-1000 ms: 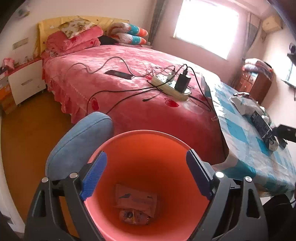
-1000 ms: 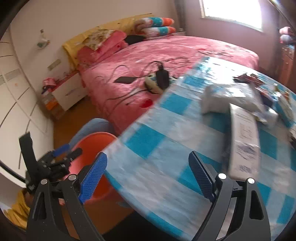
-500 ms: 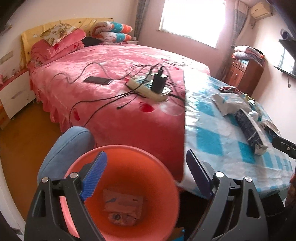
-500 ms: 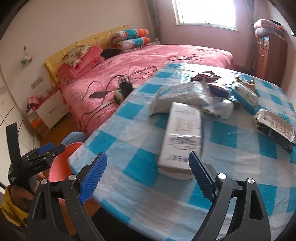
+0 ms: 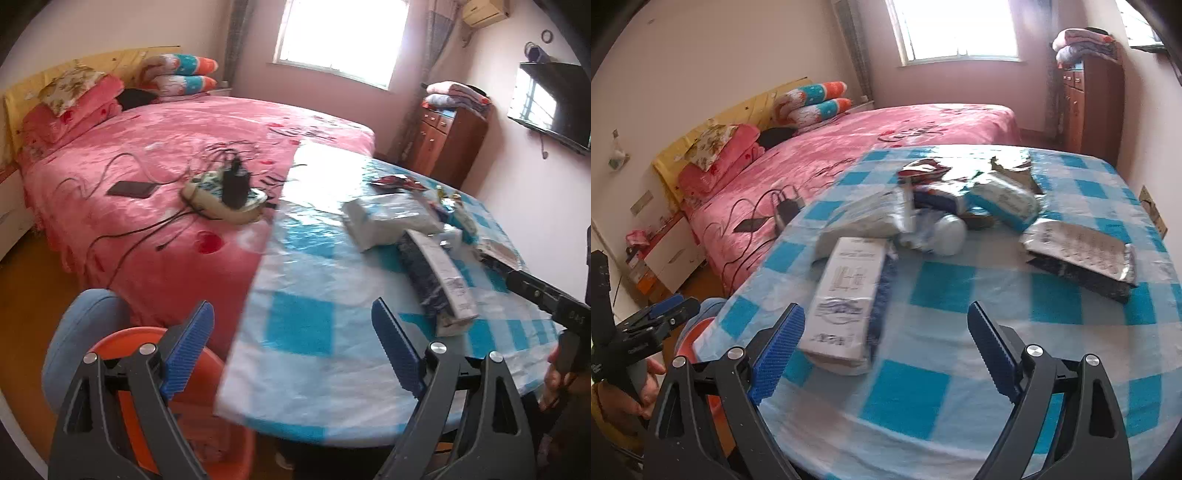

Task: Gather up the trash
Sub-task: 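Return both open grippers to the table toward the white milk carton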

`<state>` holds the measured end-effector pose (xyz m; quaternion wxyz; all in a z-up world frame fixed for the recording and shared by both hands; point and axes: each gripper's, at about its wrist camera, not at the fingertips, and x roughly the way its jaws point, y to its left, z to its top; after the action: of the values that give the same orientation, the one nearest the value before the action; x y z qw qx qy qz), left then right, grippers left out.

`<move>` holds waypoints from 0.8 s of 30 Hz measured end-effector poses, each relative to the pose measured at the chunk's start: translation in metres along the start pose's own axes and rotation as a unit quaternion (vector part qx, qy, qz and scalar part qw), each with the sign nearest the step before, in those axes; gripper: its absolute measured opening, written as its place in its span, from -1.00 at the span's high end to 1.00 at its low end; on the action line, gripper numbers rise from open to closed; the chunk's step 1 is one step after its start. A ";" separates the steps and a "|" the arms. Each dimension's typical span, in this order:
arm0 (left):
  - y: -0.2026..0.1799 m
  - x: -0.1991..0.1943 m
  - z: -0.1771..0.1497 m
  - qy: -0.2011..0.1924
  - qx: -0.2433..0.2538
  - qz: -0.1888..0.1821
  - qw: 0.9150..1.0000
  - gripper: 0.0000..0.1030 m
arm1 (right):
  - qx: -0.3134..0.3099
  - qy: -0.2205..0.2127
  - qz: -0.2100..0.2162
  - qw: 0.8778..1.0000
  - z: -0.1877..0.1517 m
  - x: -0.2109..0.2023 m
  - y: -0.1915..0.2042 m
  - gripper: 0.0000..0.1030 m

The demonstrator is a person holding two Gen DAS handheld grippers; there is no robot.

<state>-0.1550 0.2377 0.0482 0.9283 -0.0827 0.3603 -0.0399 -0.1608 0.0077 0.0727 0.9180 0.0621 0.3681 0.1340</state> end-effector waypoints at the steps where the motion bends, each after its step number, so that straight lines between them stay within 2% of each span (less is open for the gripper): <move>1: -0.004 0.001 0.001 0.001 0.002 -0.004 1.000 -0.71 | 0.001 -0.002 -0.003 1.000 0.000 -0.001 -0.003 -0.73; 8: -0.043 0.008 0.007 0.010 0.024 -0.038 0.999 -0.70 | 0.027 -0.010 -0.030 0.999 0.006 -0.008 -0.045 -0.73; 15: -0.085 0.028 0.012 0.044 0.028 -0.090 0.995 -0.71 | 0.045 0.002 -0.057 0.997 0.014 -0.008 -0.093 -0.73; 19: -0.107 0.045 0.013 0.070 0.030 -0.102 0.992 -0.71 | 0.026 0.015 -0.085 0.996 0.023 -0.005 -0.114 -0.73; 24: -0.136 0.071 0.013 0.096 0.048 -0.092 0.990 -0.71 | -0.004 0.037 -0.101 0.994 0.035 0.012 -0.132 -0.73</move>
<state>-0.0962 0.0956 0.0354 0.8846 -0.0665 0.4366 -0.1501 -0.1019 -0.1156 0.0617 0.9126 0.0159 0.4061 0.0448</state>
